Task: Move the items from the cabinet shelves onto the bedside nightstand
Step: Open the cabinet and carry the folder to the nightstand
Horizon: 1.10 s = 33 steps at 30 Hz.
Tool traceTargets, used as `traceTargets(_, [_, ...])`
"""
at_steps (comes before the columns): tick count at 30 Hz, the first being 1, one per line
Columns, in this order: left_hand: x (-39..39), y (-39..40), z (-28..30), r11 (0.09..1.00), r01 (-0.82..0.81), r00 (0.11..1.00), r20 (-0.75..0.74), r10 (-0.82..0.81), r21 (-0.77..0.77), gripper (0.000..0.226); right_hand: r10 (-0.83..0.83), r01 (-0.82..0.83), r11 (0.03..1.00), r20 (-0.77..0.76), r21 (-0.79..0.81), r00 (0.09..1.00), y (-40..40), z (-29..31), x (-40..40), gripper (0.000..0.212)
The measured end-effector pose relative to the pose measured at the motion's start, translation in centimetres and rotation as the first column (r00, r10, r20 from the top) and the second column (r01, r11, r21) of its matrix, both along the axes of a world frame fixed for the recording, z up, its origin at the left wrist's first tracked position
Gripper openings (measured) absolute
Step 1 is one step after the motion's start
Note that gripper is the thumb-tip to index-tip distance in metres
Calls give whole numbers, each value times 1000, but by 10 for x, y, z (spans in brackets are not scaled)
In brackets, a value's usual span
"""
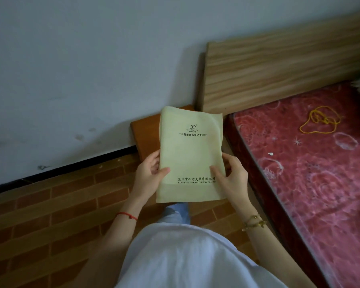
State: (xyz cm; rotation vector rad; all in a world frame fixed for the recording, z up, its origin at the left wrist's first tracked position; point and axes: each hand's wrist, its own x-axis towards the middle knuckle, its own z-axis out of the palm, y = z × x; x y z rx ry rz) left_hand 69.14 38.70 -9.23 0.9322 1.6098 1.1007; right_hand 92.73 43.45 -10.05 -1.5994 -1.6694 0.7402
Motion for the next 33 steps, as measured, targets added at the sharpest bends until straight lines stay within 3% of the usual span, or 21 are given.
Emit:
traceTargets(5, [-14, 93, -5, 998, -39, 999, -8, 39, -45, 69, 69, -68, 997, 27, -24, 997, 107, -13, -18, 45])
traceTargets(15, [-27, 225, -51, 969, -165, 986, 5, 169, -187, 69, 227, -210, 952, 52, -223, 973, 269, -68, -43, 48])
traceTargets(26, [-23, 319, -219, 906, -235, 966, 21, 259, -352, 70, 341, -285, 892, 108, -351, 934, 377, -234, -52, 47])
traceTargets(33, [-22, 345, -324, 886, -281, 951, 14, 308, -370, 68, 390, -314, 868, 136, -384, 911, 408, -339, -55, 45])
